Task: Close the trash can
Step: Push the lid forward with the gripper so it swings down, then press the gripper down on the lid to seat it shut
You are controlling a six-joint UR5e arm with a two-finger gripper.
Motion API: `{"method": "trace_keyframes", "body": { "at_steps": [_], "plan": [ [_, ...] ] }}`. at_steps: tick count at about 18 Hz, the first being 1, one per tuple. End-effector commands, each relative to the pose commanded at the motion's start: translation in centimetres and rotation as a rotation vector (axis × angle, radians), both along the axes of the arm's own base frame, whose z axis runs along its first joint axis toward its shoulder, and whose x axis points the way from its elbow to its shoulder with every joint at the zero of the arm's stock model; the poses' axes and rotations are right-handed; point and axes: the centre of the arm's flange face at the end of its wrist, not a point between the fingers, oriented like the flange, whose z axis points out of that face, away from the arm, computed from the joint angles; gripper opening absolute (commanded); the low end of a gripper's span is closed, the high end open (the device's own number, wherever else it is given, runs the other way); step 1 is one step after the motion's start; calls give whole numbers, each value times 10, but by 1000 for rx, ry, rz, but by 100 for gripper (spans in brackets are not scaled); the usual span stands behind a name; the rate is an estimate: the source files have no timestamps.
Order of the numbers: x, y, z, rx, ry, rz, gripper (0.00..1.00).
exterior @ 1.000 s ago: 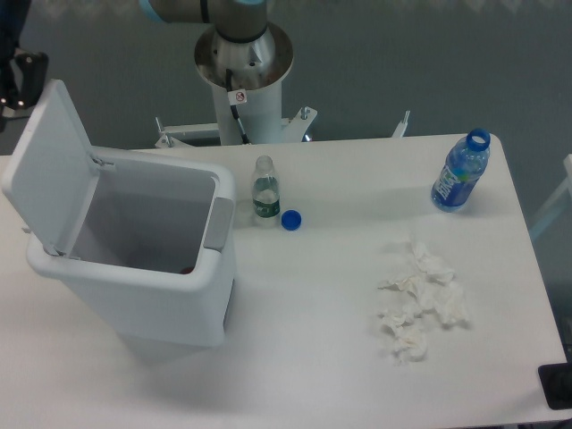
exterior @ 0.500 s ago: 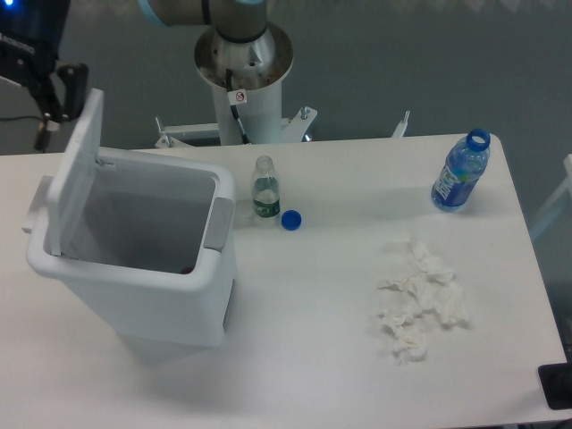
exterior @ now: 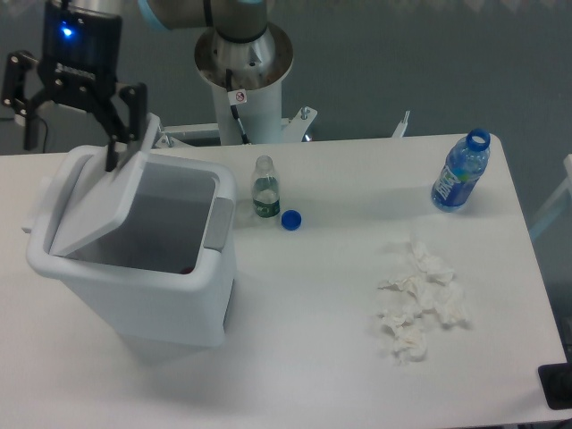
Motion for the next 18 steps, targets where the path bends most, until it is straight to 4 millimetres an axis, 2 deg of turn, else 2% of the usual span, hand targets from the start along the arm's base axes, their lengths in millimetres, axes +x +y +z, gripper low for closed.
{"method": "trace_keyframes", "body": {
  "at_steps": [14,18],
  "plan": [
    [-31,-3,-29,-70,38,21,100],
    [-36,3,-40,-88,28,22,100]
  ]
}}
